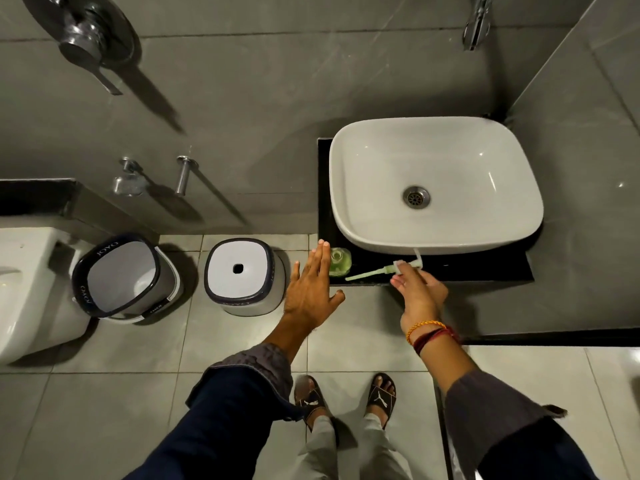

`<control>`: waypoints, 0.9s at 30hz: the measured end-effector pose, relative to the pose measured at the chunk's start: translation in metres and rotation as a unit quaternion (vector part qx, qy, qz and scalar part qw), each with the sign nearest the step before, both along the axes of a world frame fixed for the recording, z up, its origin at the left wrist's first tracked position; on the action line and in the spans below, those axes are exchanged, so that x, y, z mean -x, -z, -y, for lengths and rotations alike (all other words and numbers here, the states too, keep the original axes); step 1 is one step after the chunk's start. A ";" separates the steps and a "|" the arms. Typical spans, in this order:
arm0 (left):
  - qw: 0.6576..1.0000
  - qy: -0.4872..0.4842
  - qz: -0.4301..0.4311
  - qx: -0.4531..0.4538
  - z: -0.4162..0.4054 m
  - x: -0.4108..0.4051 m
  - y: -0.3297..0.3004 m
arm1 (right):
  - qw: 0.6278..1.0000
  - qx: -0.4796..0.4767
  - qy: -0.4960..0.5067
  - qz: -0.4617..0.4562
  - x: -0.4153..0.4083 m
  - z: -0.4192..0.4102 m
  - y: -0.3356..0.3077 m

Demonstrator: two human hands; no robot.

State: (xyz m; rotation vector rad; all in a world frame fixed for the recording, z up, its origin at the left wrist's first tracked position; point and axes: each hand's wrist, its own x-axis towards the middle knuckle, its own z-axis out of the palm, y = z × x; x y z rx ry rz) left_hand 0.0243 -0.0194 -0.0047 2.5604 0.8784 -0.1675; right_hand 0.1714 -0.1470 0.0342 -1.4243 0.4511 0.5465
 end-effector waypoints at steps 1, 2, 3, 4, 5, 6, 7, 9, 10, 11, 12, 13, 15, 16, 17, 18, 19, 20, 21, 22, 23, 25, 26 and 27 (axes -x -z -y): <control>1.000 0.002 -0.005 -0.004 -0.001 0.000 -0.001 | 0.999 0.001 -0.016 0.045 0.002 -0.002 -0.010; 1.000 0.005 -0.009 -0.012 -0.002 0.000 -0.001 | 0.995 0.005 -0.031 0.091 0.003 -0.007 -0.020; 1.000 0.008 -0.014 -0.020 -0.003 0.000 -0.002 | 0.990 0.008 -0.043 0.133 0.003 -0.012 -0.031; 0.999 0.008 -0.016 -0.026 -0.003 -0.001 -0.003 | 0.984 0.010 -0.055 0.169 0.003 -0.018 -0.040; 0.999 0.007 -0.017 -0.032 -0.004 -0.002 -0.003 | 0.976 0.012 -0.070 0.204 0.002 -0.024 -0.047; 0.999 0.005 -0.017 -0.035 -0.003 -0.002 -0.004 | 0.968 0.015 -0.089 0.236 0.003 -0.029 -0.052; 0.999 0.004 -0.016 -0.036 -0.003 -0.002 -0.004 | 0.959 0.016 -0.111 0.260 0.005 -0.034 -0.055; 0.999 0.000 -0.014 -0.031 -0.001 -0.003 -0.005 | 0.948 0.017 -0.143 0.286 0.009 -0.041 -0.056; 1.000 -0.002 -0.014 -0.027 0.000 -0.003 -0.005 | 0.944 0.022 -0.152 0.293 0.010 -0.043 -0.055; 1.000 -0.005 -0.015 -0.025 0.000 -0.003 -0.005 | 0.939 0.031 -0.163 0.301 0.012 -0.045 -0.053; 1.000 -0.007 -0.016 -0.024 -0.001 -0.004 -0.005 | 0.933 0.045 -0.176 0.311 0.015 -0.047 -0.051; 1.000 -0.008 -0.018 -0.023 -0.001 -0.004 -0.006 | 0.926 0.062 -0.190 0.321 0.017 -0.048 -0.049; 0.999 -0.008 -0.023 -0.023 -0.001 -0.005 -0.006 | 0.910 0.095 -0.219 0.340 0.022 -0.050 -0.042; 0.999 -0.007 -0.025 -0.025 -0.001 -0.005 -0.006 | 0.899 0.110 -0.237 0.351 0.024 -0.051 -0.038; 0.999 -0.006 -0.029 -0.026 -0.001 -0.004 -0.006 | 0.887 0.124 -0.259 0.362 0.027 -0.053 -0.035; 0.999 -0.003 -0.032 -0.028 -0.001 -0.004 -0.006 | 0.873 0.139 -0.283 0.373 0.029 -0.056 -0.031; 0.999 0.000 -0.034 -0.031 -0.001 -0.004 -0.005 | 0.859 0.154 -0.306 0.381 0.031 -0.059 -0.027; 0.999 0.000 -0.034 -0.033 -0.001 -0.004 -0.004 | 0.846 0.170 -0.327 0.386 0.033 -0.062 -0.024; 0.999 -0.001 -0.035 -0.033 -0.001 -0.004 -0.004 | 0.833 0.187 -0.345 0.391 0.035 -0.065 -0.021; 0.999 -0.003 -0.036 -0.031 -0.001 -0.004 -0.003 | 0.821 0.206 -0.358 0.394 0.036 -0.067 -0.017; 0.999 -0.003 -0.037 -0.028 -0.002 -0.005 -0.003 | 0.811 0.224 -0.366 0.398 0.037 -0.069 -0.014; 0.999 -0.006 -0.035 -0.029 -0.001 -0.005 -0.001 | 0.797 0.249 -0.378 0.399 0.038 -0.070 -0.008; 0.999 -0.007 -0.036 -0.031 -0.001 -0.005 0.000 | 0.793 0.256 -0.384 0.398 0.039 -0.071 -0.006; 0.999 -0.007 -0.037 -0.031 0.000 -0.005 0.000 | 0.789 0.260 -0.390 0.398 0.039 -0.071 -0.005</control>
